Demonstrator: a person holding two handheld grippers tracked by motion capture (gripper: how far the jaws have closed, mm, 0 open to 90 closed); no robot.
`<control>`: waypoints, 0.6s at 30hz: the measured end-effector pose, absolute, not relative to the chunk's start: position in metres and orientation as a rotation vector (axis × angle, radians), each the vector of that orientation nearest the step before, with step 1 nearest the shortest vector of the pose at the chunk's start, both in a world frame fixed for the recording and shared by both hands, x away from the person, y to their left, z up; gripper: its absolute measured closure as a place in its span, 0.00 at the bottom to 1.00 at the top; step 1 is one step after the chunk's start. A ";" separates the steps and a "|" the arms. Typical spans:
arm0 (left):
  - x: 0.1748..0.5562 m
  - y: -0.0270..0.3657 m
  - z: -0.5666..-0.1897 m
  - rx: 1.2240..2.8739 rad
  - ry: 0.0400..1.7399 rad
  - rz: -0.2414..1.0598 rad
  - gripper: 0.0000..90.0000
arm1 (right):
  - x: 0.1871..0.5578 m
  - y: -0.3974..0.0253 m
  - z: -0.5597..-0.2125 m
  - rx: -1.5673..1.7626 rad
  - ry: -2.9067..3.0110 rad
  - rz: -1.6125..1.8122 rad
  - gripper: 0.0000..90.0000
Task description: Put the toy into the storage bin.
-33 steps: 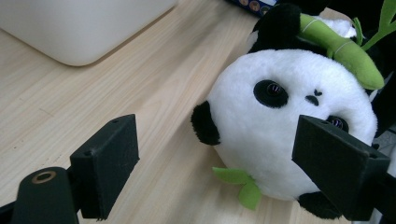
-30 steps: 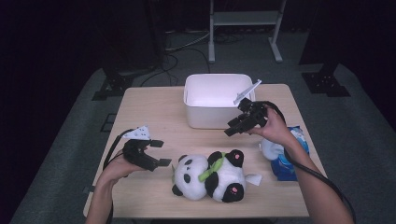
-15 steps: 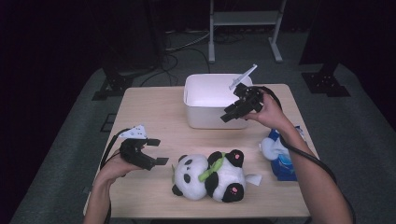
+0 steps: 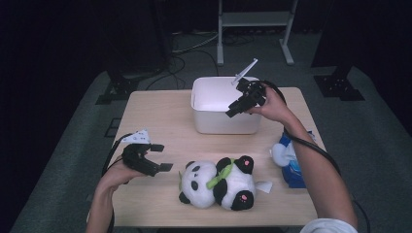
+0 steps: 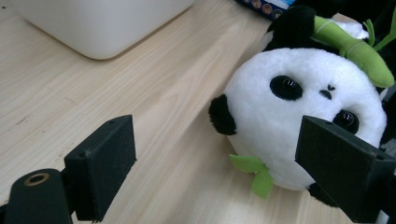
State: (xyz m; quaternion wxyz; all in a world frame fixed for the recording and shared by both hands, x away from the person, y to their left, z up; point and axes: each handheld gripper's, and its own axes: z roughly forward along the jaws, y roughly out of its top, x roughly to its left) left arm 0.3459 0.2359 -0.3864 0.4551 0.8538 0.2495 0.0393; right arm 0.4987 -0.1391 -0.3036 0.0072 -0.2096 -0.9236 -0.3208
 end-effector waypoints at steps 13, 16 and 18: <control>0.346 0.242 -0.386 2.095 0.636 0.102 0.11 | 0.518 -0.128 -0.314 -0.671 -2.907 -0.938 0.70; 0.346 0.244 -0.386 2.087 0.641 0.098 0.11 | 0.521 -0.123 -0.319 -0.661 -2.917 -0.914 0.72; 0.346 0.245 -0.386 2.085 0.645 0.098 0.11 | 0.523 -0.120 -0.322 -0.656 -2.919 -0.897 0.73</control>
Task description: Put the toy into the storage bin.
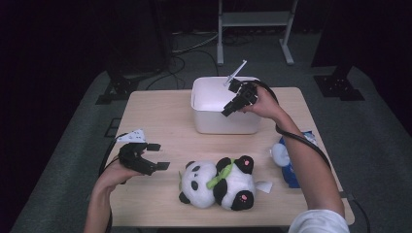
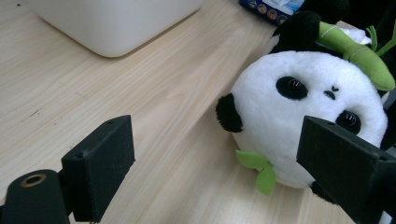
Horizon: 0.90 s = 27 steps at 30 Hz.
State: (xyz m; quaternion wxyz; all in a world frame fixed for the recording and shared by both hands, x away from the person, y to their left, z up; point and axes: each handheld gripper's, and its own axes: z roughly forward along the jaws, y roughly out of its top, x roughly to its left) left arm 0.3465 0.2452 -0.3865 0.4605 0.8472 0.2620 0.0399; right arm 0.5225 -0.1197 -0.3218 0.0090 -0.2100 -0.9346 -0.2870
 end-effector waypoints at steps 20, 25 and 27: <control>0.346 0.252 -0.390 2.074 0.675 0.093 0.11 | 0.508 -0.105 -0.335 -0.612 -2.909 -0.868 0.88; 0.345 0.253 -0.389 2.073 0.675 0.095 0.11 | 0.499 -0.104 -0.334 -0.585 -2.917 -0.862 0.88; 0.345 0.253 -0.389 2.073 0.674 0.096 0.11 | 0.495 -0.103 -0.335 -0.579 -2.915 -0.864 0.88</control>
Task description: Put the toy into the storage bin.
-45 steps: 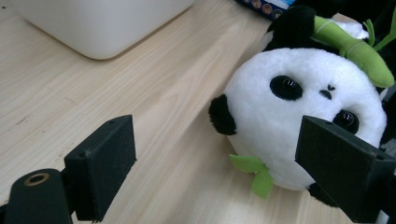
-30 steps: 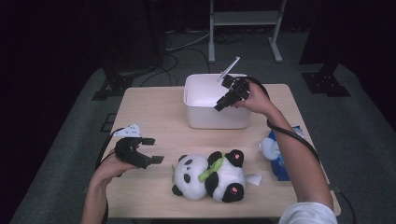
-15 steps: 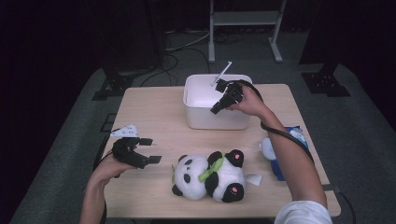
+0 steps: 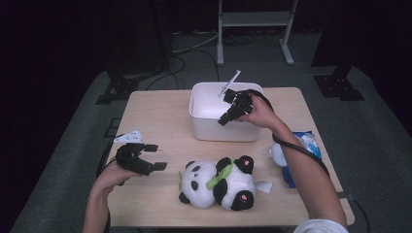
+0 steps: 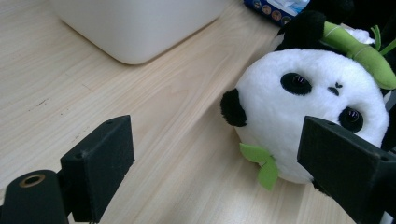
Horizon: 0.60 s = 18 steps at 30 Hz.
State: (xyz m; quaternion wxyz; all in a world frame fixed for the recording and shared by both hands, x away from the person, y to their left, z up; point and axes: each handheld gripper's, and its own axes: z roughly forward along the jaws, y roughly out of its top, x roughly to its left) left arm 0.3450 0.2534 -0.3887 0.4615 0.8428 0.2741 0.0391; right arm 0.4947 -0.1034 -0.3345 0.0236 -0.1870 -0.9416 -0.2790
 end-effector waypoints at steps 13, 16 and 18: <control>0.345 0.255 -0.390 2.070 0.685 0.092 0.11 | 0.464 -0.097 -0.334 -0.507 -2.926 -0.853 0.89; 0.345 0.254 -0.391 2.071 0.687 0.090 0.11 | 0.460 -0.096 -0.334 -0.507 -2.926 -0.847 0.89; 0.345 0.254 -0.391 2.075 0.686 0.089 0.11 | 0.457 -0.095 -0.334 -0.494 -2.926 -0.842 0.89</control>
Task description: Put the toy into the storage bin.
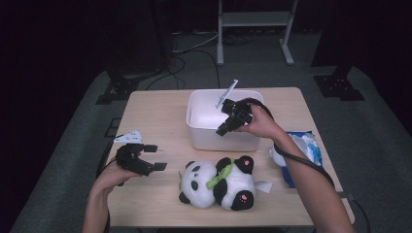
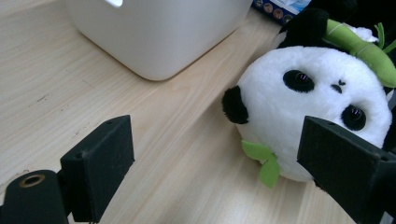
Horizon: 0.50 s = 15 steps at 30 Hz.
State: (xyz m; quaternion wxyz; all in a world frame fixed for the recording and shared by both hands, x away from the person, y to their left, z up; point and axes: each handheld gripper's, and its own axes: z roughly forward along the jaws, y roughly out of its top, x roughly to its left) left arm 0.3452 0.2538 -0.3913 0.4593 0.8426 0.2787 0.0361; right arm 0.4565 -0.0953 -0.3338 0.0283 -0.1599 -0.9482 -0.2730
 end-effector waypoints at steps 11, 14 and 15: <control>0.345 0.252 -0.392 2.079 0.676 0.087 0.11 | 0.437 -0.090 -0.333 -0.440 -2.920 -0.841 0.89; 0.345 0.252 -0.392 2.079 0.677 0.087 0.11 | 0.434 -0.089 -0.332 -0.430 -2.915 -0.847 0.89; 0.345 0.252 -0.392 2.079 0.677 0.087 0.11 | 0.433 -0.089 -0.332 -0.426 -2.912 -0.849 0.89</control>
